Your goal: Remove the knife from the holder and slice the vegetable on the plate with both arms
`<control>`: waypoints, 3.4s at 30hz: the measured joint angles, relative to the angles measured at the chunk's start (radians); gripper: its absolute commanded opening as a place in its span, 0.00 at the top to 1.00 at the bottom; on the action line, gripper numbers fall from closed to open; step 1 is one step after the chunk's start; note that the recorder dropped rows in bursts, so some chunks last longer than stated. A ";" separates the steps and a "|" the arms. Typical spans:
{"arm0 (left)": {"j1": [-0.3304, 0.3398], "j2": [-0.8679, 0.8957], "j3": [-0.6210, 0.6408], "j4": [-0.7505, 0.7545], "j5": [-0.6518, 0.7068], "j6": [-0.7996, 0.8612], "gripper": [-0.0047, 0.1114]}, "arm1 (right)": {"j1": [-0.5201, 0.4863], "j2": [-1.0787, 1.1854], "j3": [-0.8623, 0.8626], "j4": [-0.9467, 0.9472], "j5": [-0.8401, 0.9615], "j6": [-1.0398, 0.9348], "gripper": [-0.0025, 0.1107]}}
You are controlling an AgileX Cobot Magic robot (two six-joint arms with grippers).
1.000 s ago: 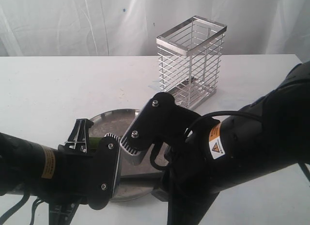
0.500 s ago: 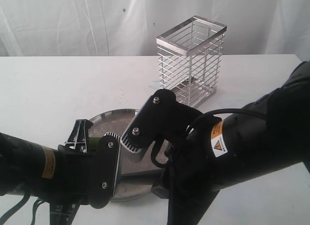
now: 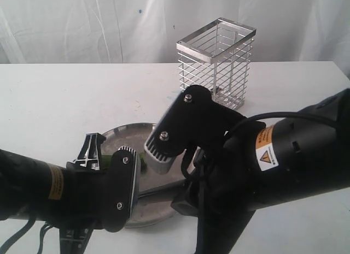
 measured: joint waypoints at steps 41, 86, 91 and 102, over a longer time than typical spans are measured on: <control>0.000 0.067 0.001 -0.035 -0.071 -0.005 0.96 | 0.000 -0.019 0.000 -0.001 -0.006 -0.018 0.98; -0.004 0.053 -0.228 0.275 0.445 -0.058 0.96 | 0.000 -0.025 -0.060 -0.105 0.249 -0.113 0.64; -0.004 0.055 -0.307 0.299 0.590 -0.035 0.96 | 0.000 -0.025 -0.060 -0.100 0.197 -0.202 0.59; -0.004 0.120 -0.337 0.298 0.674 -0.006 0.96 | 0.052 0.035 -0.063 -0.054 0.016 -0.333 0.58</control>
